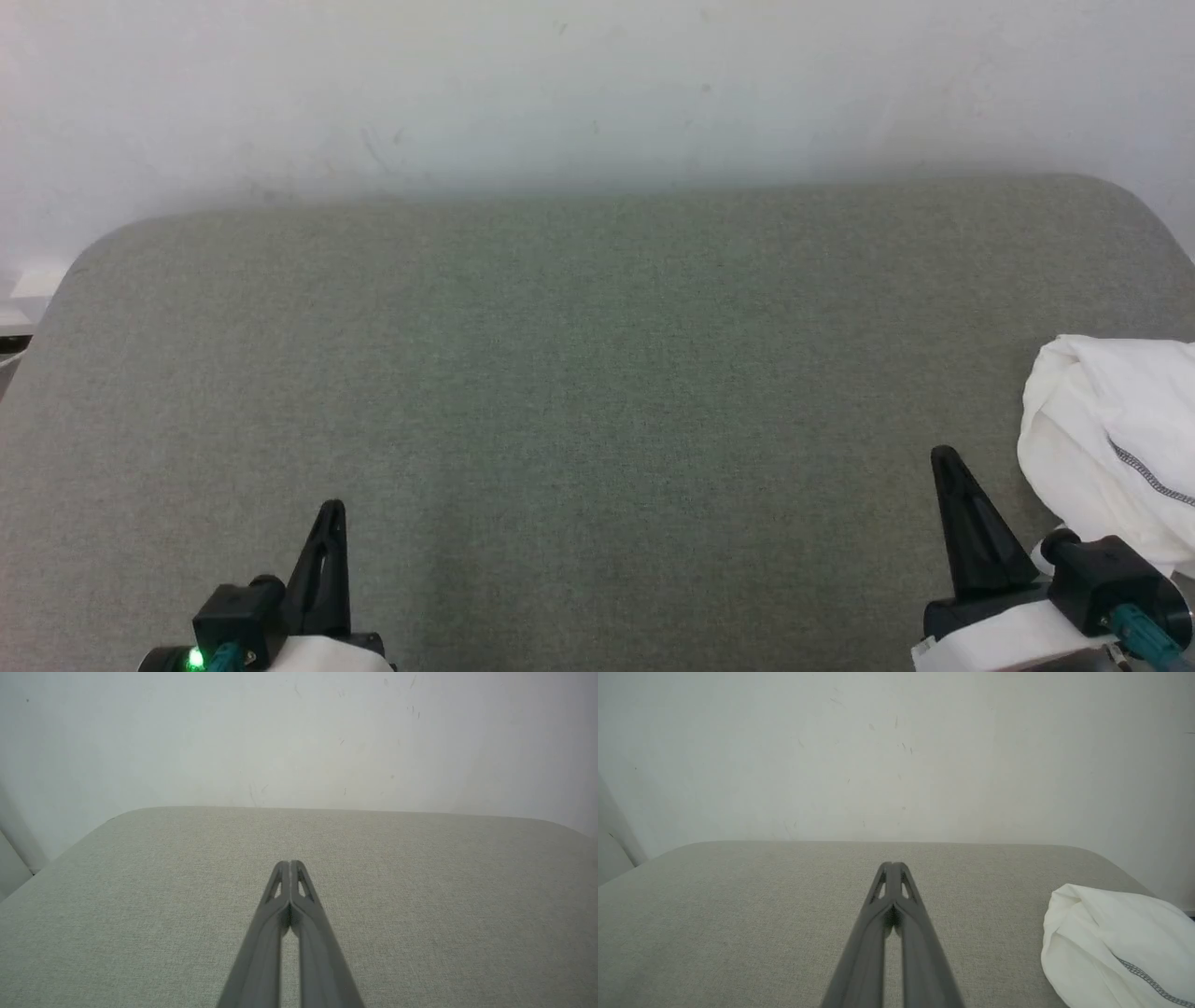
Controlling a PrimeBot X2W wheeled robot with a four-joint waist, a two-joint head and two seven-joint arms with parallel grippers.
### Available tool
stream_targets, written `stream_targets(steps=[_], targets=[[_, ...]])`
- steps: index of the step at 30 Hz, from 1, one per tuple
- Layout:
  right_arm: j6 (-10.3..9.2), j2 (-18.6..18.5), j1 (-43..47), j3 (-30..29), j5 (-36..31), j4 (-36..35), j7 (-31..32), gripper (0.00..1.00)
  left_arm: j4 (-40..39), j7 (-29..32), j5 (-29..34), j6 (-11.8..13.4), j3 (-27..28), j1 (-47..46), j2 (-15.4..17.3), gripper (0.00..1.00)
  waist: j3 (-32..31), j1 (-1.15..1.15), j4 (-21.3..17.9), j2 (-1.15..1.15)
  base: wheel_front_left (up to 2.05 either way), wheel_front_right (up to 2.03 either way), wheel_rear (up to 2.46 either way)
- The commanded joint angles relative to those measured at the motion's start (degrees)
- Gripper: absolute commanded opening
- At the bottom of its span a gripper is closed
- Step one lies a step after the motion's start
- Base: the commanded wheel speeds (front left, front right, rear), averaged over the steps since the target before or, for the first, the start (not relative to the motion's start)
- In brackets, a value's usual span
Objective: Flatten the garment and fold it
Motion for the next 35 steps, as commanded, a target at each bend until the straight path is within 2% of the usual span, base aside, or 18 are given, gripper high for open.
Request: stream_targets(steps=[1,35], targets=[[-0.02,0.1,-1.0,0.0,-0.4,0.1,0.4,0.00,-0.4,0.4,0.6,0.6,-0.2,-0.9,0.0,0.00,0.0,0.00,0.0,-0.01,0.00,0.00,0.00],[-0.06,0.1,-3.0,-0.3,-2.5,0.3,4.3,0.00,-1.9,4.3,2.0,1.5,-1.3,-2.8,0.0,0.00,0.4,0.00,0.9,-0.01,0.00,0.00,0.00]])
